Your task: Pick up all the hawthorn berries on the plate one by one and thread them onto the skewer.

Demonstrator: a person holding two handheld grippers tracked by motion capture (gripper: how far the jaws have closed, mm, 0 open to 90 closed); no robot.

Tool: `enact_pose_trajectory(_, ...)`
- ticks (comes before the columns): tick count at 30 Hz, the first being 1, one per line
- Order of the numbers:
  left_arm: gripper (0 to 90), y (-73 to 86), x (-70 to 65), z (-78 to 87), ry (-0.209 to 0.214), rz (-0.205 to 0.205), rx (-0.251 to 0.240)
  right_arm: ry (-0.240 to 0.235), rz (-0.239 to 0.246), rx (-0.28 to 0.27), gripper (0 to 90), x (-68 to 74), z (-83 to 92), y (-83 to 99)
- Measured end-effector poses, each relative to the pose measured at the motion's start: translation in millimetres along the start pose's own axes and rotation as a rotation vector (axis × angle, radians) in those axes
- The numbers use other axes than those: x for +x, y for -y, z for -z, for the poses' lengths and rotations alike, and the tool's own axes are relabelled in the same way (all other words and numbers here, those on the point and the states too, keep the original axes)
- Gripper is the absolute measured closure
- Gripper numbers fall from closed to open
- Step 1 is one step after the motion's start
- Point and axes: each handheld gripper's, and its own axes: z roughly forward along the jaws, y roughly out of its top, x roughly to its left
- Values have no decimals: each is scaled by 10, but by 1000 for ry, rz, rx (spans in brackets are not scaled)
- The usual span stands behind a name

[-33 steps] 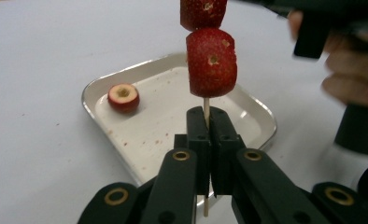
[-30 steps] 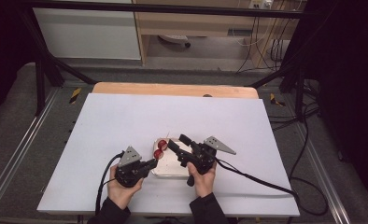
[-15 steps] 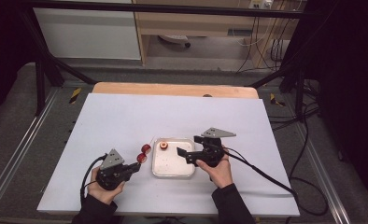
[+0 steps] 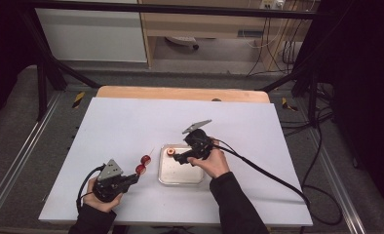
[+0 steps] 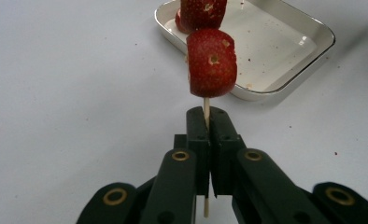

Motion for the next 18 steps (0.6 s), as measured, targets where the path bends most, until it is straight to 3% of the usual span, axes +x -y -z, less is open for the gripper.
enact_pose_trajectory(10,879,15,69,-8,-15,18,9,5,16,109,362,-5,-415,-221)
enact_pose_trajectory(18,879,9,68,-13,-12,14,11,16,89,187,430,-11,-607,-316)
